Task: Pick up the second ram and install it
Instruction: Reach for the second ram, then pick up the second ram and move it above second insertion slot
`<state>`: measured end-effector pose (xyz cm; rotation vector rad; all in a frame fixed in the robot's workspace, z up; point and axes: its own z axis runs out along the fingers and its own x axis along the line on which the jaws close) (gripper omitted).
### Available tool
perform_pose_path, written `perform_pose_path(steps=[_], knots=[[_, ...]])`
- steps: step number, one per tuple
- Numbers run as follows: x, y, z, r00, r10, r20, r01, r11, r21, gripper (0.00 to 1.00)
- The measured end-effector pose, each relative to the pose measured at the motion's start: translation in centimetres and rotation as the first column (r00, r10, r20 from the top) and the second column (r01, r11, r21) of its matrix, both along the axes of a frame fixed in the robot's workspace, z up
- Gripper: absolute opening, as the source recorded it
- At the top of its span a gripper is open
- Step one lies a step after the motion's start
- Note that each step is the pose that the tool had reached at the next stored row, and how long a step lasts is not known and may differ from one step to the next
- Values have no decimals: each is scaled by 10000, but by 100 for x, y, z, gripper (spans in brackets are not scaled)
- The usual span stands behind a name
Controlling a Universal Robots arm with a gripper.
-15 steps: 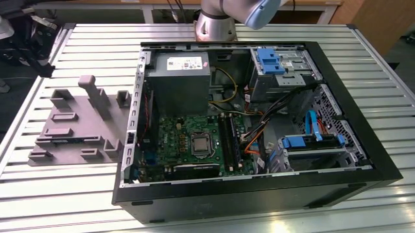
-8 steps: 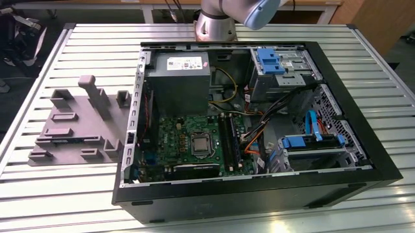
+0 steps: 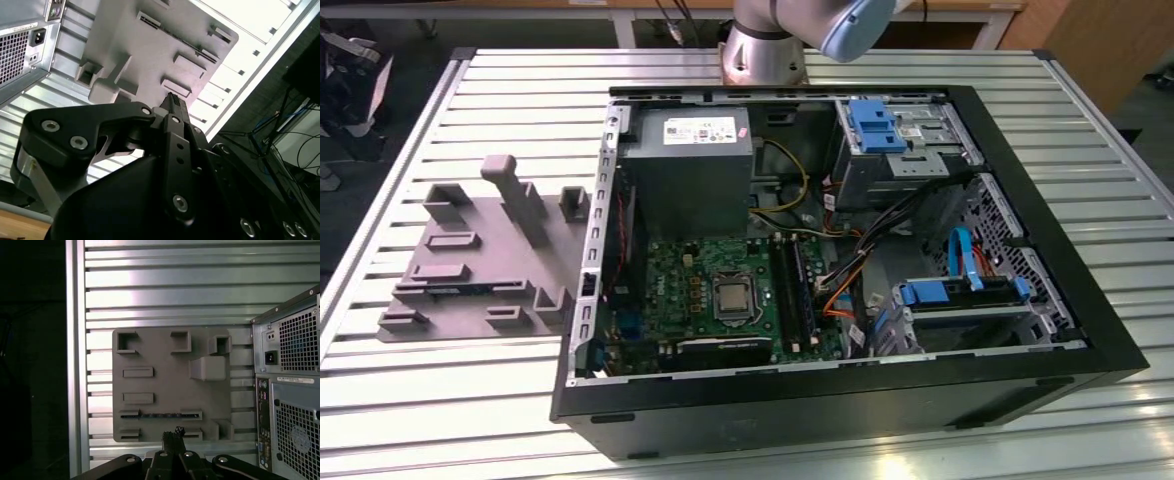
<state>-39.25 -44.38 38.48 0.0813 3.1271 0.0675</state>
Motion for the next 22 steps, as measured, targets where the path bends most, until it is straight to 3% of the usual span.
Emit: perform_pose_path(steps=[8, 22], knots=[[-70, 0, -1, 10000, -1, 0, 1, 10000, 1, 11], [-76, 0, 0, 10000, 39, -1, -39, 10000, 0, 11]])
